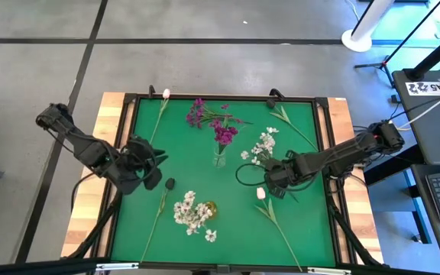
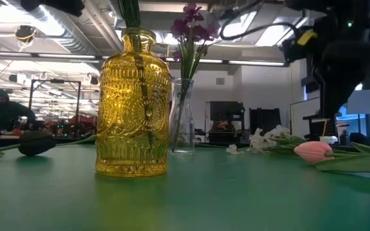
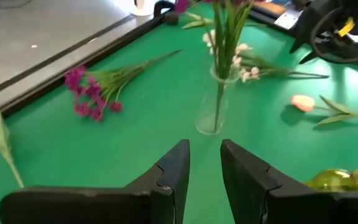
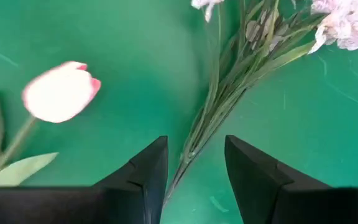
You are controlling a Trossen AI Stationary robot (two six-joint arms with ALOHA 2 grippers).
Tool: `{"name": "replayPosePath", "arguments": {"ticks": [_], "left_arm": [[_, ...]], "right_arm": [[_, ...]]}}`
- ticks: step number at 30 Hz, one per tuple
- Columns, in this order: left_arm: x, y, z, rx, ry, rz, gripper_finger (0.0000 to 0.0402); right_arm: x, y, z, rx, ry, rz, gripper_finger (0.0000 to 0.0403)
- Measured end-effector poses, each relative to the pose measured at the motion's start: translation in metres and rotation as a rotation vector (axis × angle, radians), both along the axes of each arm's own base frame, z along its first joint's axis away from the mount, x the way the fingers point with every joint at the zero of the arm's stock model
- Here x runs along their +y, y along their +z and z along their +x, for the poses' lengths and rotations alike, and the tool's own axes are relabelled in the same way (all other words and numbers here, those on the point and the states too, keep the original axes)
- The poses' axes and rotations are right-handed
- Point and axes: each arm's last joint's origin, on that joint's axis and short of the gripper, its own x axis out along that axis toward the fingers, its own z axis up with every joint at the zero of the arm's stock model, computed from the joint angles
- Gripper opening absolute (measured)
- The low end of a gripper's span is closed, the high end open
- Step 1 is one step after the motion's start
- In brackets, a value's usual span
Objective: Sort flowers into vase by color
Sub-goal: Put the white flowers into the yellow vase
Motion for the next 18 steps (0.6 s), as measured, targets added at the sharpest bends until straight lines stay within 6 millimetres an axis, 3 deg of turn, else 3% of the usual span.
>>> {"name": "replayPosePath", "arguments": {"ticks": [7,12,18], "left_arm": [[0.012,-0.003,-0.001,0.047,0.078,0.010,0.0087],[0.016,-0.004,0.000,0.064,0.104,-0.015,0.0087],[0.016,-0.004,0.001,0.058,0.107,-0.022,0.0087]], "right_arm": [[-0.021,-0.017,-0.008,-0.024,-0.071,0.028,0.0156],[-0.023,-0.028,-0.018,-0.102,-0.078,0.143,0.0156],[-0.027,-0.040,-0.029,-0.125,-0.150,0.107,0.0156]]}}
